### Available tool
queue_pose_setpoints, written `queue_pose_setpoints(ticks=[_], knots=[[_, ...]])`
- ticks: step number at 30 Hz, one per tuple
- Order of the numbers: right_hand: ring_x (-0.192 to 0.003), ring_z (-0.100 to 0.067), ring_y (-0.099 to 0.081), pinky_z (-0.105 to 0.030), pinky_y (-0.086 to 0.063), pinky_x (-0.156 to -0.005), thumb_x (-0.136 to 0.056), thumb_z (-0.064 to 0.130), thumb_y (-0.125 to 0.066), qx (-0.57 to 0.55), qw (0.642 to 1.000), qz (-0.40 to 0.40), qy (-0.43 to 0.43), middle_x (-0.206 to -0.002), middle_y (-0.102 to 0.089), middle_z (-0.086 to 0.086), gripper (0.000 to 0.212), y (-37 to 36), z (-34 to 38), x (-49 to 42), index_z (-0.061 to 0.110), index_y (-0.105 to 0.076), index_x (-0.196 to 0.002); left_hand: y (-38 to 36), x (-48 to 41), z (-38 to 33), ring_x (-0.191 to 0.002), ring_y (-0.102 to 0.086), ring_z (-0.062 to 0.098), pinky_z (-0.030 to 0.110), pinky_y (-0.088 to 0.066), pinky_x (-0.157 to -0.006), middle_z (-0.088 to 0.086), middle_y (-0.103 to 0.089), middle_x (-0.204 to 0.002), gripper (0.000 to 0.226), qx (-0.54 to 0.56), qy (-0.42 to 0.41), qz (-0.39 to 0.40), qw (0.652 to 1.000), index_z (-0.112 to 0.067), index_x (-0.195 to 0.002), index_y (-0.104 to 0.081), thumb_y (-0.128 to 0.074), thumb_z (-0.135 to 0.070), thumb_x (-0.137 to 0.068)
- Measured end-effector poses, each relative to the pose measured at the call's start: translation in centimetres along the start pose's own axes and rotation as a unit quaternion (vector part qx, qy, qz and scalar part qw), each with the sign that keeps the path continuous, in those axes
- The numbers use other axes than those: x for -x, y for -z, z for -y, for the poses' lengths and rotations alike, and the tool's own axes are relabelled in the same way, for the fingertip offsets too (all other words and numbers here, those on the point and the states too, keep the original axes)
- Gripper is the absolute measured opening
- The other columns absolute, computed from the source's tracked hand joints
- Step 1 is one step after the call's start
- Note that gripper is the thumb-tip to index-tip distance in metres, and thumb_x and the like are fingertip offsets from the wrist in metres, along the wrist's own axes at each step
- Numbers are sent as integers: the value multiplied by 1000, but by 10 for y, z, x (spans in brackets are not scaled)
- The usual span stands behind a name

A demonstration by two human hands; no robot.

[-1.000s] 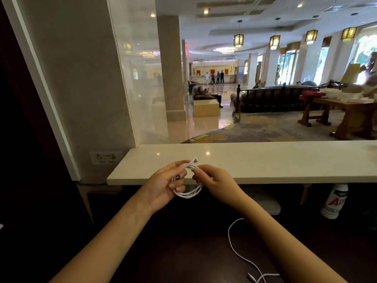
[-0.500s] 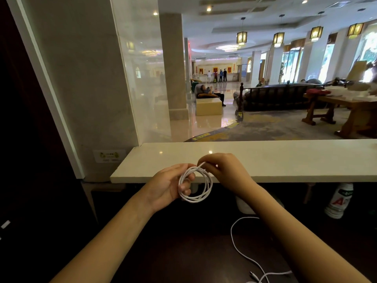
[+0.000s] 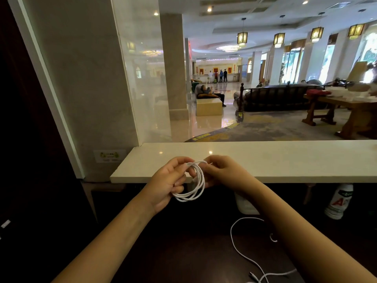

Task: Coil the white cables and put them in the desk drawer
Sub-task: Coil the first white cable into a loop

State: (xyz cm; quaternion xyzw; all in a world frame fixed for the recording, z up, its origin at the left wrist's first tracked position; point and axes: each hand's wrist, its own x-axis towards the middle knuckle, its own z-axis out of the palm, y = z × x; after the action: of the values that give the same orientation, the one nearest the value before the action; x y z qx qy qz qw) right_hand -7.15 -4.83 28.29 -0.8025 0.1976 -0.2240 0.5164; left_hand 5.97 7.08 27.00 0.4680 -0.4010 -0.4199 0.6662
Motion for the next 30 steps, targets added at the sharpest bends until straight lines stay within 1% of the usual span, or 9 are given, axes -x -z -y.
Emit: queue_pose_setpoints(ticks=[3,5,7,10,15,17,20,24,30], knots=[[-83,-23,-71,-33,-59,-76,-92,28,-55,-192,977,64,-65,-87,-73,-14,29,-12,-3,9,2,-68,-97,-3,0,2,-48,-43,1,13,-36,-42,-6,-61,-75,18,-136,-63,-61,987,-23,-98,-59,-42,-17,-97],[-85,-21,-70,-31,-58,-75,-90,28,-58,-251,962,66,-86,-90,-73,-11,26,-18,-3,12,7,-71,-96,-6,-1,5,-72,-60,8,25,-54,-65,2,-64,-89,20,-188,-92,-74,975,-31,-97,-59,-41,-22,-97],[-78,-17,-69,-32,-57,-72,-88,23,-56,-292,948,64,-113,-81,-73,-6,21,-22,-1,12,11,-73,-88,-7,0,5,-92,-62,18,36,-53,-82,5,-64,-102,21,-234,-119,-82,961,-36,-96,-58,-41,-24,-97],[-67,-15,-65,-37,-54,-75,-86,22,-45,-361,919,74,-141,-62,-62,-2,24,-26,3,13,13,-67,-85,-6,-1,5,-74,-56,6,20,-44,-66,-1,-61,-91,21,-286,-158,-92,940,-36,-96,-57,-40,-23,-97],[-66,-12,-58,-24,-52,-67,-85,13,-57,-129,990,-40,-40,-74,-61,-4,9,-45,-2,15,11,-62,-92,-10,-5,13,-63,-54,2,20,-44,-63,5,-60,-82,23,-264,-157,-144,941,-31,-95,-59,-41,-17,-96],[-70,-20,-57,-31,-51,-70,-88,8,-50,-49,995,-85,-10,-84,-60,-12,15,-51,-3,11,7,-60,-98,-9,-6,13,-52,-49,-1,13,-39,-56,-1,-59,-77,24,-251,-149,-166,942,-29,-96,-61,-41,-15,-96],[-82,-31,-60,-42,-53,-82,-92,11,-44,117,991,-67,-5,-99,-60,-18,16,-52,-3,7,1,-54,-100,-3,-7,11,-42,-36,3,12,-32,-43,-6,-54,-70,27,-216,-118,-166,955,-28,-97,-64,-41,-14,-95],[-74,-33,-66,-46,-55,-75,-98,21,-37,271,962,-16,24,-89,-69,-17,25,-58,-6,17,3,-54,-94,10,-11,7,-38,-30,3,14,-26,-38,-2,-49,-69,28,-149,-92,-212,962,-18,-96,-64,-39,-5,-95],[-72,-32,-63,-45,-52,-72,-100,35,-28,302,948,-84,63,-85,-67,-13,35,-62,-17,34,11,-53,-94,16,-18,11,-34,-31,2,12,-27,-34,4,-52,-65,27,-24,-36,-195,980,-6,-101,-65,-39,0,-95]])
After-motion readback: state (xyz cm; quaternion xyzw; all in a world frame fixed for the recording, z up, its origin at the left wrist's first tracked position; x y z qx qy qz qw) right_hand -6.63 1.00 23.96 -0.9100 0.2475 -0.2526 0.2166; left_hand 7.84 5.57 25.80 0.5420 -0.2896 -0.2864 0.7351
